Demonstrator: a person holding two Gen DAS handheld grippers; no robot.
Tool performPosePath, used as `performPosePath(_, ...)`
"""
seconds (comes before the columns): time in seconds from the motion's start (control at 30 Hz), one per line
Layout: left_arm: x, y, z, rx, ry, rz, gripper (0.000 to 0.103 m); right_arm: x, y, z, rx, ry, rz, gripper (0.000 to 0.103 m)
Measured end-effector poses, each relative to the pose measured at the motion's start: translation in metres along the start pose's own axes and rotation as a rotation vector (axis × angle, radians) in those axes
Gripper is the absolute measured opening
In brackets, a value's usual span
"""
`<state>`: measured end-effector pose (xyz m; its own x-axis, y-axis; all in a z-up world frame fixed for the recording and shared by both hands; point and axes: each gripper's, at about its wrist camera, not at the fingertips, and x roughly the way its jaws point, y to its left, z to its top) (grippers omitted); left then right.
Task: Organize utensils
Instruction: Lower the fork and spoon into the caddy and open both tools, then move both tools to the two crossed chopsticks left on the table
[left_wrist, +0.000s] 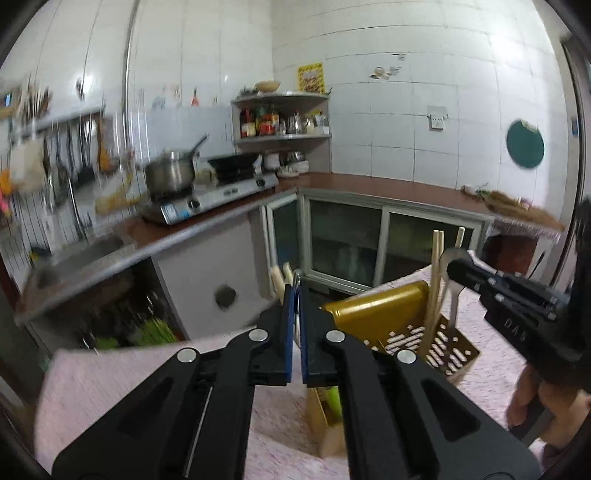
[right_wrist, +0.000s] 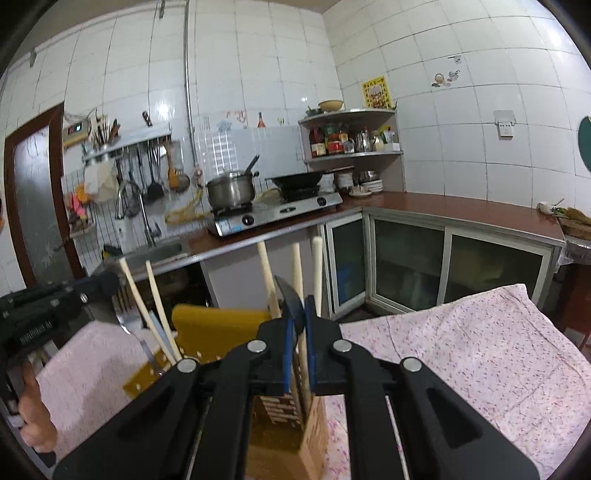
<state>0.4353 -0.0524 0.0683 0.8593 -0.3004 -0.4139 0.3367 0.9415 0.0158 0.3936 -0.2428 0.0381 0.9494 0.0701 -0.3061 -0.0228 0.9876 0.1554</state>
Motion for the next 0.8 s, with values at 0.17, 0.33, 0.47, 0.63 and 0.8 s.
performPosePath(0.17, -0.026, 0.009, 0.0, -0.087, -0.011, 0.005, 0.062, -0.02, -0.011, 0.0, 0.016, 0.027, -0.023, 0.055)
performPosePath(0.33, -0.052, 0.017, -0.004, -0.164, 0.08, 0.012, 0.085, -0.05, -0.021, -0.006, 0.006, 0.106, -0.043, 0.055)
performPosePath(0.47, -0.071, 0.03, -0.028, -0.23, 0.183, 0.027, 0.095, -0.075, -0.026, -0.029, -0.021, 0.205, -0.058, 0.061)
performPosePath(0.63, -0.096, 0.033, -0.07, -0.229, 0.272, 0.045, 0.098, -0.107, -0.026, -0.068, -0.047, 0.308, -0.035, 0.062)
performPosePath(0.8, -0.12, 0.03, -0.115, -0.229, 0.328, 0.048, 0.098, -0.135, -0.019, -0.108, -0.088, 0.368, -0.017, 0.062)
